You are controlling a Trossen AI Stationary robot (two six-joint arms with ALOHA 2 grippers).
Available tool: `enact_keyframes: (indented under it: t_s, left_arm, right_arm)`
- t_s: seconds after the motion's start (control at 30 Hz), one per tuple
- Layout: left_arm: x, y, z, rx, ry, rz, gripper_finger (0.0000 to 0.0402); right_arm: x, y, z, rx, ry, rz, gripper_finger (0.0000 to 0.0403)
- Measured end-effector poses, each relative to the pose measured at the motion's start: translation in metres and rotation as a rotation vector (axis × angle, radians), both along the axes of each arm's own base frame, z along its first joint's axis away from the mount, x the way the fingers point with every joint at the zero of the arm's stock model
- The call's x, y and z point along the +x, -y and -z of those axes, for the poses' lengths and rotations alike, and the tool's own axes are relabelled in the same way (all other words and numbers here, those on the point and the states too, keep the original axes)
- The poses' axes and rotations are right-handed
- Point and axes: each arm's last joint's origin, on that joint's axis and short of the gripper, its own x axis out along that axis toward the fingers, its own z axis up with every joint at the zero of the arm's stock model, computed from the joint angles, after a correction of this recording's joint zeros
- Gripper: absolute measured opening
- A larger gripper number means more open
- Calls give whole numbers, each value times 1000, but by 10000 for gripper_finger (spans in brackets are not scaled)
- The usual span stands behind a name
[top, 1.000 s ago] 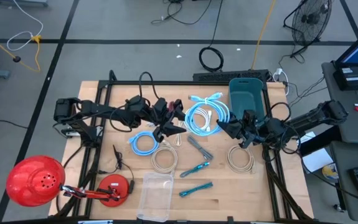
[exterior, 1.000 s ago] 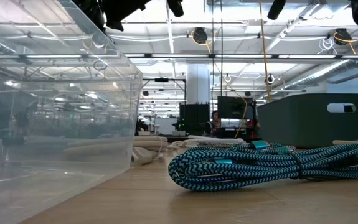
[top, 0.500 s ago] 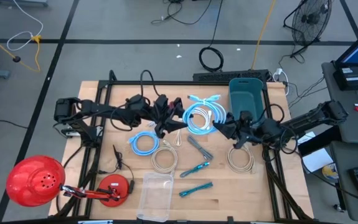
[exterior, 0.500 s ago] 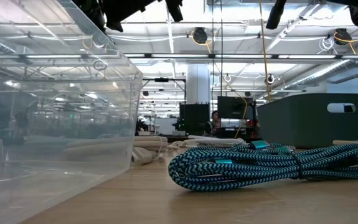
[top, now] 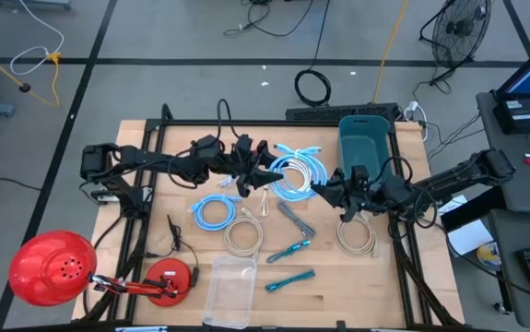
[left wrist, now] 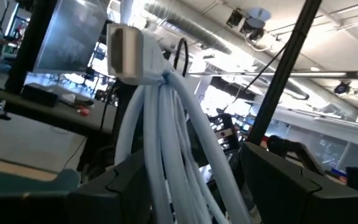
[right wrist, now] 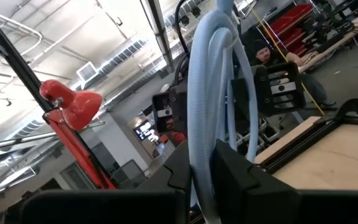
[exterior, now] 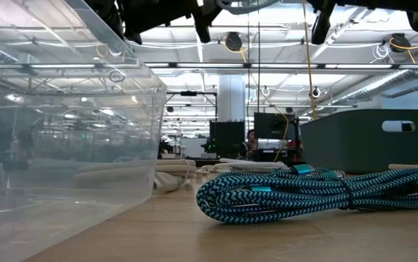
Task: Pick & Place USB Port
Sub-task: Put the top blue usb cable into the blue bin
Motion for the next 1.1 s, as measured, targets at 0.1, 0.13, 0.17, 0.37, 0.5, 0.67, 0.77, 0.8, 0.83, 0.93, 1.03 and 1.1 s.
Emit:
enact_keyframes:
  t_s: [0.1, 0.13, 0.17, 0.37, 0.5, 0.67, 0.77, 0.8, 0.83, 0.93, 1.03, 1.1]
  left_arm:
    - [0, 0, 2, -1, -20, 7, 234]
    - [0, 0, 2, 0, -20, 10, 234]
    - [0, 0, 2, 0, -19, 10, 234]
    - [1, -3, 5, -9, -61, -4, 234]
    - [1, -7, 6, -10, -70, -9, 234]
    - [1, -10, 7, -19, -78, -39, 204]
    - [1, -10, 7, 7, -77, -39, 149]
    - [1, -9, 7, 19, -76, -29, 127]
    - [0, -9, 7, 33, -73, -21, 108]
    - [0, -8, 7, 72, -67, 11, 63]
    - [-1, -7, 6, 77, -73, 39, 52]
    - [-1, -7, 7, 71, -84, 46, 63]
  right_arm:
    - [-1, 0, -1, -14, -5, 3, 28]
    - [-1, 0, -1, -16, -5, 3, 28]
    - [-2, 0, -1, -17, -4, 2, 28]
    - [-4, 0, -2, -20, -5, -1, 28]
    - [-6, -2, -4, -33, 1, -8, 28]
    - [-7, -4, -4, -38, 3, -10, 28]
    - [-7, -4, -4, -41, 3, -13, 28]
    - [-7, -4, -4, -41, 3, -15, 28]
    - [-7, -4, -4, -43, 2, -17, 28]
    - [-7, -4, -4, -48, -2, -19, 28]
    - [-7, -5, -4, -49, -3, -24, 28]
    - [-7, -6, -4, -48, -4, -27, 28]
